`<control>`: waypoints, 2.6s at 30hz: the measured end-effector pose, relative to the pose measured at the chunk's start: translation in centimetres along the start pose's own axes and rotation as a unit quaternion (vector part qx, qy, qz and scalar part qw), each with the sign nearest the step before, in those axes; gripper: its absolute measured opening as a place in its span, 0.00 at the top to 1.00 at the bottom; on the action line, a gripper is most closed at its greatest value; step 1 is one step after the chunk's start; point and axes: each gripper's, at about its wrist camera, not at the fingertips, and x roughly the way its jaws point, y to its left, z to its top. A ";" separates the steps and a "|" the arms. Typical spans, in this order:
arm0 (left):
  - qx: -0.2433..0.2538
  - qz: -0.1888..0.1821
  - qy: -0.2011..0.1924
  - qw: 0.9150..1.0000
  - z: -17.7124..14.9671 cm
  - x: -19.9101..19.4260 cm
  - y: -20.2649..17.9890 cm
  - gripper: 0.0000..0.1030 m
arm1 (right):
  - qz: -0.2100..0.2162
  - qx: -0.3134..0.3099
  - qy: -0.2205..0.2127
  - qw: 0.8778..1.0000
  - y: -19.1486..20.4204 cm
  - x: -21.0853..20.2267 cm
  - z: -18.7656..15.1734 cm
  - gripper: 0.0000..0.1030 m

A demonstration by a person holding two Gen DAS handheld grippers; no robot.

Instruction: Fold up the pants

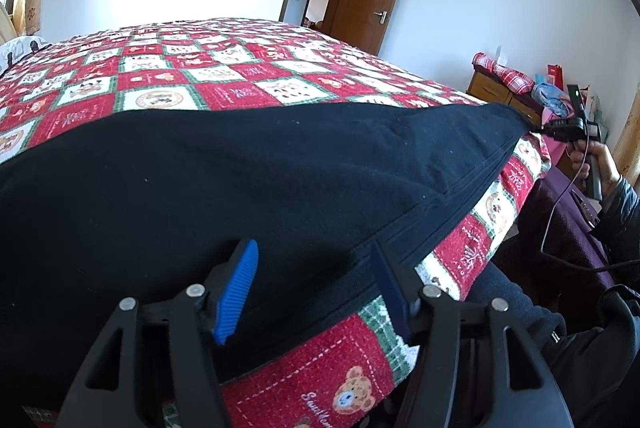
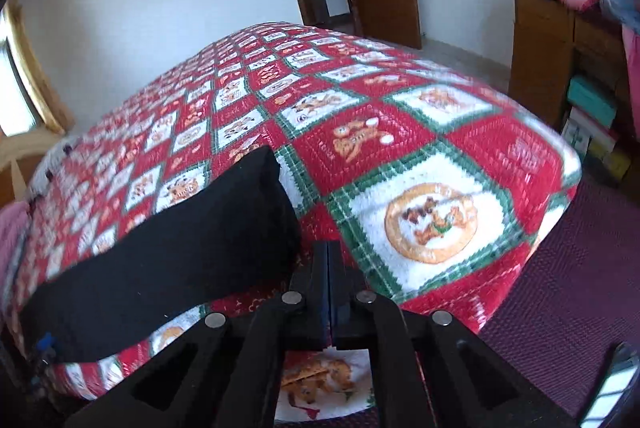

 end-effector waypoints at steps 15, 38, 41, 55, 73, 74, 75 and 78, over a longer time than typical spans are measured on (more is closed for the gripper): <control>0.003 -0.010 -0.002 1.000 -0.1 -0.2 0.5 0.39 | 0.079 0.006 0.090 0.993 3.2 7.5 7.6 0.96; -0.016 0.010 -0.022 1.000 -0.5 -1.8 1.1 0.39 | -0.031 -0.082 -0.046 0.995 7.9 0.6 5.0 0.43; -0.025 0.009 -0.020 0.999 -0.8 -1.7 1.6 0.39 | 0.040 -0.155 -0.026 0.987 13.6 -0.7 1.9 0.43; 0.034 0.012 -0.006 0.999 -1.3 -1.5 -0.2 0.39 | 0.148 -0.486 0.013 0.861 33.9 0.3 -18.1 0.45; 0.126 0.101 0.011 0.987 -1.7 -0.8 -3.1 0.39 | 0.169 -0.467 0.009 0.868 36.0 1.7 -18.1 0.97; 0.129 0.106 0.012 0.986 -1.7 -0.7 -3.1 0.39 | 0.170 -0.467 0.006 0.868 36.0 1.4 -18.1 0.97; 0.131 0.112 0.012 0.985 -1.7 -0.7 -3.1 0.39 | 0.174 -0.463 0.003 0.869 35.9 1.1 -18.0 0.97; 0.140 0.107 0.005 0.984 -1.6 -0.7 -3.6 0.39 | 0.189 -0.440 0.003 0.878 35.4 0.6 -17.3 0.97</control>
